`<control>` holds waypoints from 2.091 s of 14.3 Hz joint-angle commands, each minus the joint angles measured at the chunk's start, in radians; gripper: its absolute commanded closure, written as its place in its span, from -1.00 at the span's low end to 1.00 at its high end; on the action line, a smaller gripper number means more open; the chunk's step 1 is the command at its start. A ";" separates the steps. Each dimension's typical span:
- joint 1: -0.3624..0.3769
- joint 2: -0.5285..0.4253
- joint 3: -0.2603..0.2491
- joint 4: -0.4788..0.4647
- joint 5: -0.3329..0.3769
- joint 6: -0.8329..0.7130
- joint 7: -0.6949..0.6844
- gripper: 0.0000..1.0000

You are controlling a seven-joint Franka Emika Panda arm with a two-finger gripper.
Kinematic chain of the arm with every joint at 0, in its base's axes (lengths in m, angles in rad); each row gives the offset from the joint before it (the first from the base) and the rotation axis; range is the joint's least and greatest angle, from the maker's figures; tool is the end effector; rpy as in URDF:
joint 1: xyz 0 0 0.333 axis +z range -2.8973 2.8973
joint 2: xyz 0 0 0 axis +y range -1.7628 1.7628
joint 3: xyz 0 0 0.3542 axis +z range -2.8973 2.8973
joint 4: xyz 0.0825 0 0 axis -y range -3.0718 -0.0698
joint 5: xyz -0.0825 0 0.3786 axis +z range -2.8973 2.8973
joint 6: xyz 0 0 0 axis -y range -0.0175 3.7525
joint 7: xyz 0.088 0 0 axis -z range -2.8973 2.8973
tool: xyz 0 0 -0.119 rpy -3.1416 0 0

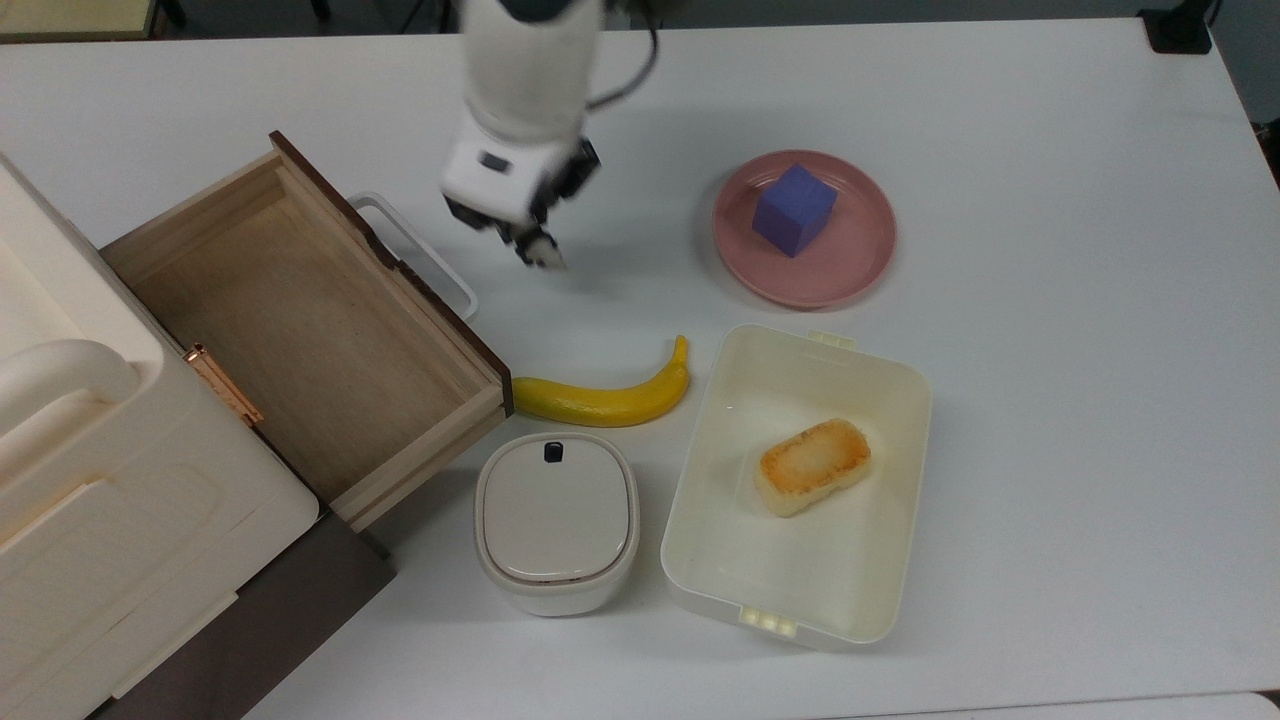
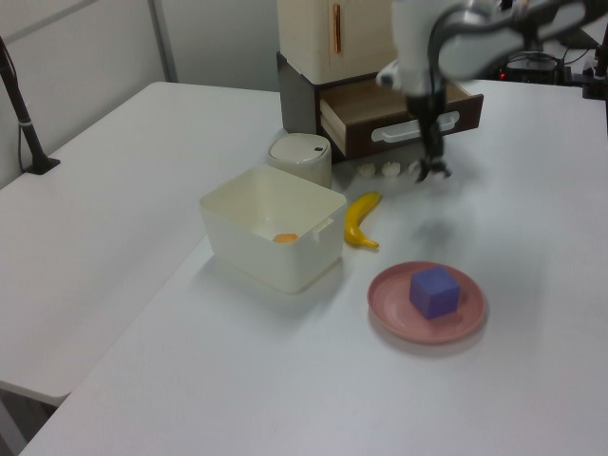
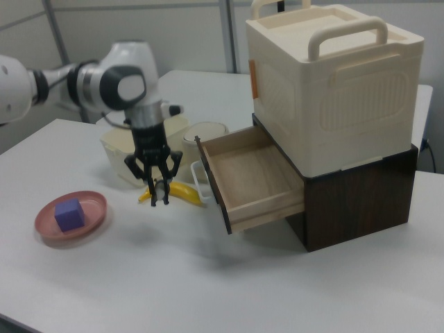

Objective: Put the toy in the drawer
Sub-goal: 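Carry the panda toy over the open wooden drawer and lower it, then open the gripper to release the panda toy inside the drawer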

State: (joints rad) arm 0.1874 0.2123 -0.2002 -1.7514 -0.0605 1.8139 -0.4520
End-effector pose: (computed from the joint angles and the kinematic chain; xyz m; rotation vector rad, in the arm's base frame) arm 0.6054 -0.0053 0.4651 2.9872 0.6985 -0.2535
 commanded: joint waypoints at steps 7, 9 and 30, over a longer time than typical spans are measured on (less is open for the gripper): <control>0.020 -0.019 -0.180 0.155 0.183 0.024 0.048 0.70; 0.020 -0.019 -0.202 0.190 0.188 0.033 0.065 0.70; 0.018 0.098 -0.209 0.110 -0.058 0.573 0.236 -0.35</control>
State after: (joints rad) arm 0.1897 0.3366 -0.3941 -1.6102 -0.1084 2.3663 -0.1952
